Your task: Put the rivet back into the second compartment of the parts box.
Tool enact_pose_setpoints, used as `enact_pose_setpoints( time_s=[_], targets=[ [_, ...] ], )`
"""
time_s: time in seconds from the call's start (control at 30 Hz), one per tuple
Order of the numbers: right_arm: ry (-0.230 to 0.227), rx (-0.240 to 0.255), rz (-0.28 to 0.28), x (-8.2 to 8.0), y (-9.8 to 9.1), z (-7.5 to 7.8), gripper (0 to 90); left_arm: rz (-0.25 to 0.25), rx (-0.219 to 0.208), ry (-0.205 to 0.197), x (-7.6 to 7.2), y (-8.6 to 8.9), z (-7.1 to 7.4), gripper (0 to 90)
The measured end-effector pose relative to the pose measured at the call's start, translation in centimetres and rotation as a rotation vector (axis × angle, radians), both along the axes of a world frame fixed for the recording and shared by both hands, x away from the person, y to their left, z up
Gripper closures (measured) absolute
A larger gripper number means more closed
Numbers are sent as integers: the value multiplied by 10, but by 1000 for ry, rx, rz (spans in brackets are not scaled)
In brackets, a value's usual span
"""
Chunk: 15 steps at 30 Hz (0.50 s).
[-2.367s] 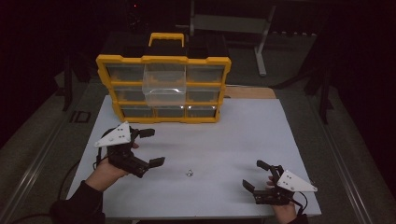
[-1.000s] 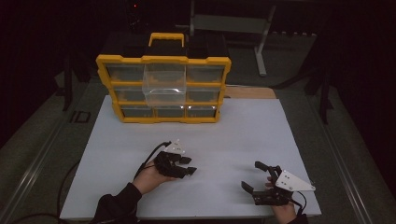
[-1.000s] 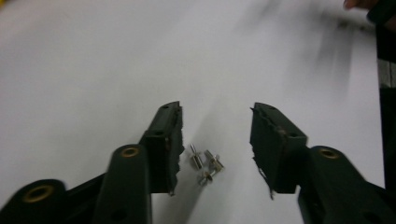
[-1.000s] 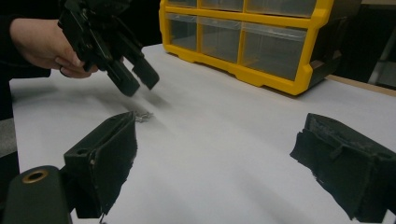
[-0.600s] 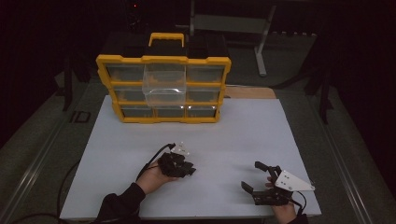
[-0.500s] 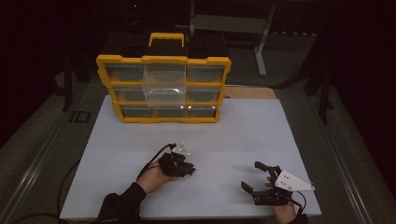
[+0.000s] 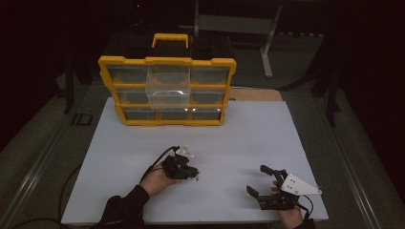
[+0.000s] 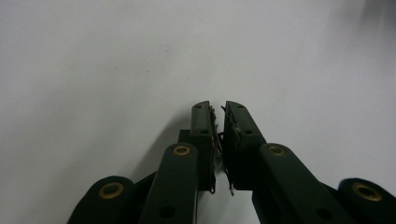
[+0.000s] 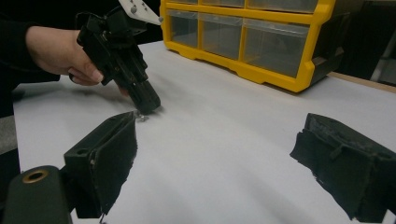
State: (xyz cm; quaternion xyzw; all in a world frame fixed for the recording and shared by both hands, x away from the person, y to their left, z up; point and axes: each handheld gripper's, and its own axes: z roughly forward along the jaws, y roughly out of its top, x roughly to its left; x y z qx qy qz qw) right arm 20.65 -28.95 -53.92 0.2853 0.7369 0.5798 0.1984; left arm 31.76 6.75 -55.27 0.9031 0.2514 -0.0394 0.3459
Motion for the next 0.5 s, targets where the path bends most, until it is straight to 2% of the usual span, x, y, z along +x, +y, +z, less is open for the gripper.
enact_pose_setpoints(
  time_s=[0.17, 0.3, 0.5],
  targets=[
    [0, 3, -1, 0, 0, 0, 113, -1, -35, -2, 4, 5, 9, 822],
    [1, 5, 0, 0, -1, 0, 113, -36, -51, -26, 4, 15, 23, 822],
    [-2, 5, 0, 0, 0, 0, 113, -75, -83, -48, 3, 29, 37, 823]
  ],
)
